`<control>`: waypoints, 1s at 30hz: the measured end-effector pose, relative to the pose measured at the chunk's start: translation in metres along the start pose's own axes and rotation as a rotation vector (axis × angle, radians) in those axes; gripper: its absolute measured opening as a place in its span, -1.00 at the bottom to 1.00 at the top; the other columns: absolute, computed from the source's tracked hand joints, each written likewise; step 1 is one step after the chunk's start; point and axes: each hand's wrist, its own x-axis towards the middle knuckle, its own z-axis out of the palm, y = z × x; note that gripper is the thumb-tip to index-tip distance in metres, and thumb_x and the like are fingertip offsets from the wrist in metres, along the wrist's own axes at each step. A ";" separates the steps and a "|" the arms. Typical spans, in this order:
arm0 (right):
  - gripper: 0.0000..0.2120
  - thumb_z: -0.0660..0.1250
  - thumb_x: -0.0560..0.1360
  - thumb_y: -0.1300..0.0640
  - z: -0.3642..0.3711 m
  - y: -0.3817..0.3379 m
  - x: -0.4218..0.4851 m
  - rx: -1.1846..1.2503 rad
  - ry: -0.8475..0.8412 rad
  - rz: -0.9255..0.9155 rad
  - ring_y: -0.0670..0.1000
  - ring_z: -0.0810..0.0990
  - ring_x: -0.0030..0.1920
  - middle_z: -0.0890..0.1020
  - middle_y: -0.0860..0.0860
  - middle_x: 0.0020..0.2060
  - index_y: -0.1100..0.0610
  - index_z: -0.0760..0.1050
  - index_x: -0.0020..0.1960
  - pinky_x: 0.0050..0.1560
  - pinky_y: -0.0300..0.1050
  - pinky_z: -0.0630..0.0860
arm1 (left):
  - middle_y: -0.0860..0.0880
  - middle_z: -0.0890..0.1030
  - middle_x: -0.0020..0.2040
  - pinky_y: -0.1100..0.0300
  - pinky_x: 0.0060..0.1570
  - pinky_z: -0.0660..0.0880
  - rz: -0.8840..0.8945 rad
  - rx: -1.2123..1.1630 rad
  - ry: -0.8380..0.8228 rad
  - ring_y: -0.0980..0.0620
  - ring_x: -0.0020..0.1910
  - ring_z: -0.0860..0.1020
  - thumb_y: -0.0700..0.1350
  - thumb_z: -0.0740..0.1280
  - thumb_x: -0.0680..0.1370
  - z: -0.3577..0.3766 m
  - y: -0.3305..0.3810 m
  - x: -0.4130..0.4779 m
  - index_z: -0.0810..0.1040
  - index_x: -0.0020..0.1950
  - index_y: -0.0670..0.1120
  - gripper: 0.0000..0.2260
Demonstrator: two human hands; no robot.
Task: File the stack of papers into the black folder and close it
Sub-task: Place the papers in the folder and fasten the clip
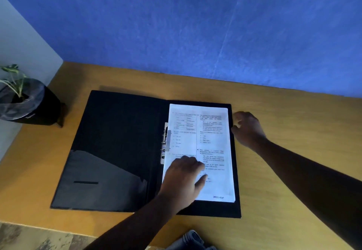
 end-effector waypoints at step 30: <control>-0.40 0.23 0.33 0.48 0.025 -0.083 0.045 -0.320 -0.152 -0.327 0.11 0.50 0.23 0.49 -0.02 0.29 0.05 0.51 0.28 0.07 -0.02 0.51 | -0.09 0.50 0.32 -0.03 0.46 0.17 0.428 0.112 -0.353 -0.09 0.43 0.30 0.04 0.38 0.46 0.037 0.010 0.007 0.54 0.18 -0.10 -0.65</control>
